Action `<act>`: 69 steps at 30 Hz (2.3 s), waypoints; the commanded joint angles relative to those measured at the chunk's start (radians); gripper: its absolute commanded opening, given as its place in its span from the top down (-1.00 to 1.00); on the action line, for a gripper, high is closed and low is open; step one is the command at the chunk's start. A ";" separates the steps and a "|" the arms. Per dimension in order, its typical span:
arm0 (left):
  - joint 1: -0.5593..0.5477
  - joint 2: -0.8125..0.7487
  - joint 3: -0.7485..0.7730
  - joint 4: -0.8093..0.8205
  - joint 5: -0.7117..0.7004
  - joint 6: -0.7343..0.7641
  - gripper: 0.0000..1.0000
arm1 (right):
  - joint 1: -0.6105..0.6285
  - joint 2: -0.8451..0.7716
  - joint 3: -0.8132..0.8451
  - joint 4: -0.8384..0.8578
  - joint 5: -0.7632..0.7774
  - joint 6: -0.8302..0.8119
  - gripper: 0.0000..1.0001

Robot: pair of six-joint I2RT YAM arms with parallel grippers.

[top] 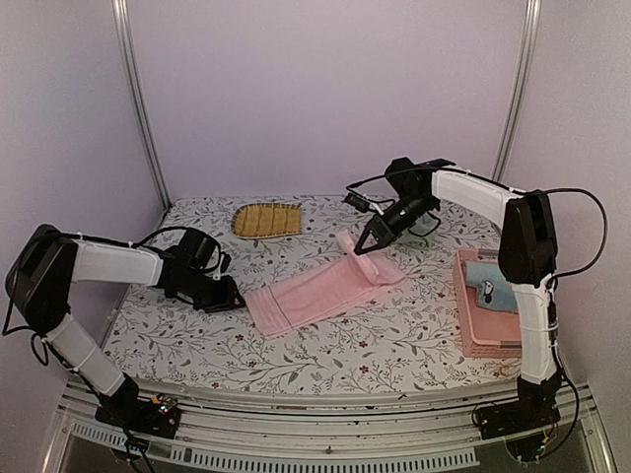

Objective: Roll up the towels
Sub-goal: Fold the towel at the center of the board.

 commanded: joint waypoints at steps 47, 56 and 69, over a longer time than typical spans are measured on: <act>-0.020 0.047 -0.136 0.170 0.076 -0.070 0.60 | 0.354 0.378 0.290 0.388 -0.061 0.489 0.96; -0.020 0.057 -0.141 0.183 0.084 -0.069 0.60 | 0.368 0.405 0.294 0.464 -0.084 0.546 0.96; -0.020 0.065 -0.137 0.183 0.083 -0.060 0.60 | 0.393 0.412 0.294 0.524 -0.110 0.592 0.96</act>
